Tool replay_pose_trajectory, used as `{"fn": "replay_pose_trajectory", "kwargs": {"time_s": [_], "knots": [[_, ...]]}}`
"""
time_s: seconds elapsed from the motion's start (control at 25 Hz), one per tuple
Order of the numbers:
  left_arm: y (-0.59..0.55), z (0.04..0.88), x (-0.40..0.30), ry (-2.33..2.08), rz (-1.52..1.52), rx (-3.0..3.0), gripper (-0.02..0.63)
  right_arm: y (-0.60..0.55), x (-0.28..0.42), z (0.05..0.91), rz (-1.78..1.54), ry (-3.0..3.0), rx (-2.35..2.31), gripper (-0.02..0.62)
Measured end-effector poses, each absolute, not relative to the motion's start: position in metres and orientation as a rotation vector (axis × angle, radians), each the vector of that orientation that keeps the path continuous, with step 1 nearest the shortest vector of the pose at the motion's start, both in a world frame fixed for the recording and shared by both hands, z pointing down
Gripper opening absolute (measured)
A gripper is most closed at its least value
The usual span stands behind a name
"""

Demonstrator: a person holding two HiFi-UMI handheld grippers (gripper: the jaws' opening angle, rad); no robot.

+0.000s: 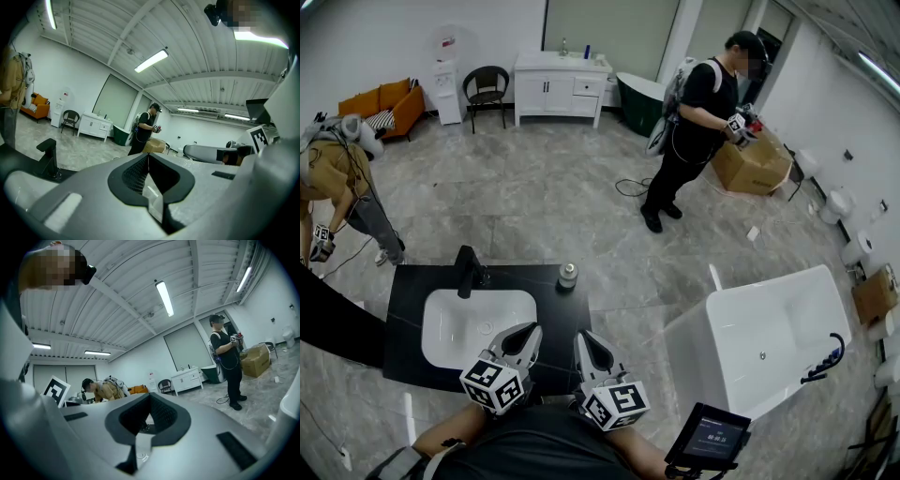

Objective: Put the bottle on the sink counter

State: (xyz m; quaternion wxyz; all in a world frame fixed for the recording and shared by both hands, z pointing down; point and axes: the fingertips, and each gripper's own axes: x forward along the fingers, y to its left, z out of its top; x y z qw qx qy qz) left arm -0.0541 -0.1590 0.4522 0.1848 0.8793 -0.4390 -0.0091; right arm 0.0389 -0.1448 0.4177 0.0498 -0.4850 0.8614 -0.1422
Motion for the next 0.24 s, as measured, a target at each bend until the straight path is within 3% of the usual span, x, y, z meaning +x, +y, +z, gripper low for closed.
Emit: {"fn": "replay_pose_trajectory", "kwargs": {"time_s": [0.24], "knots": [[-0.1583,0.452,-0.0535,-1.232,-0.024,2.475,0.003,-0.1445,0.038,0.4176,-0.443,2.623,-1.479,-0.005]]}}
